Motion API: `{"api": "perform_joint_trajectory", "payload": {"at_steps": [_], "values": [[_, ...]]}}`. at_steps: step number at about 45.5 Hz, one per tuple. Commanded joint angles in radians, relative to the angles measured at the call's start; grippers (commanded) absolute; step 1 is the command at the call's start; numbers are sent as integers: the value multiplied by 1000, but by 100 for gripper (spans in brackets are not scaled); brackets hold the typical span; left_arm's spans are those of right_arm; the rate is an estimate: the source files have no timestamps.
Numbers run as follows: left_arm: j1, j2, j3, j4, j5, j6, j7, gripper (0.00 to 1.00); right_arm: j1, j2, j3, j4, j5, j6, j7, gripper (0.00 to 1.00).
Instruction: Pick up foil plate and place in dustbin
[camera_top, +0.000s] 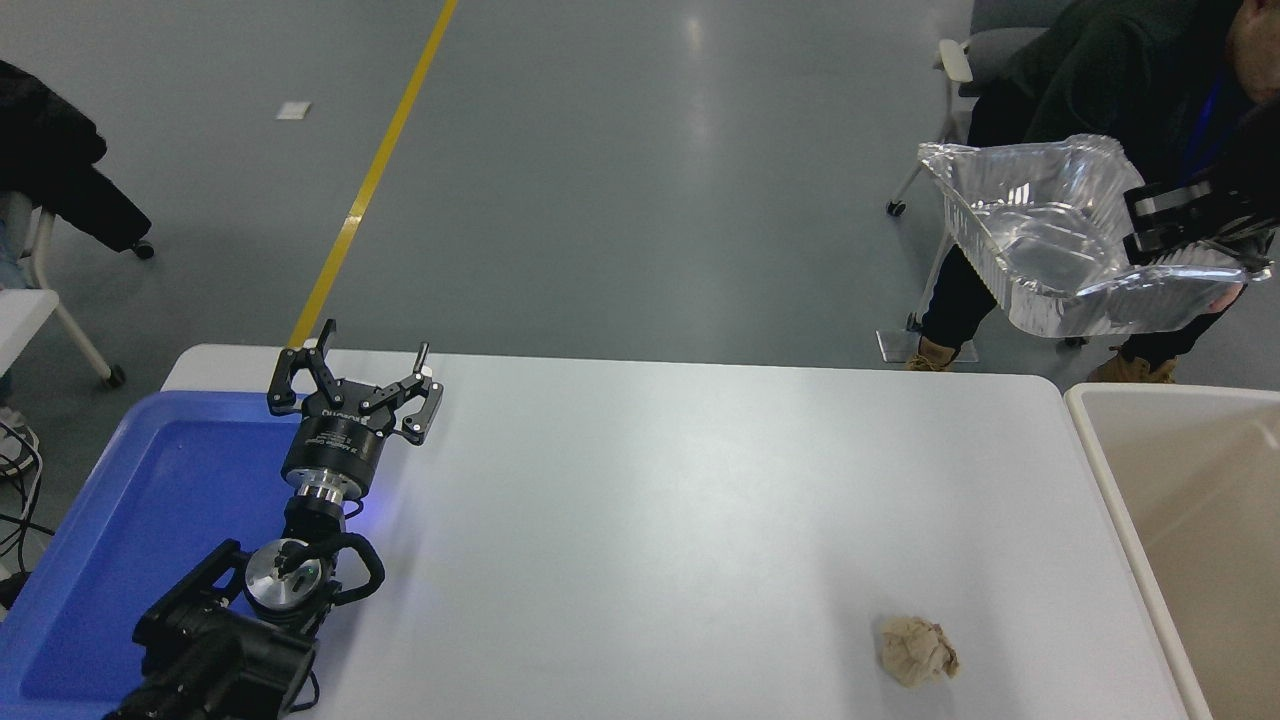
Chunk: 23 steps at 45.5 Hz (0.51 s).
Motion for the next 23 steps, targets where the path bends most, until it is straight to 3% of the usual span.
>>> {"api": "perform_joint_trajectory", "payload": {"at_steps": [1, 9, 14, 23], "values": [[1, 1, 0, 0, 0, 0, -1, 99, 25, -262, 1, -48, -65, -13, -30, 0], [-1, 0, 0, 0, 0, 0, -1, 99, -165, -422, 76, -193, -73, -168, -24, 0], [-1, 0, 0, 0, 0, 0, -1, 99, -347, -451, 166, -306, -33, -264, -2, 0], [1, 0, 0, 0, 0, 0, -1, 99, -689, -420, 239, -461, 339, -480, 57, 0]]}}
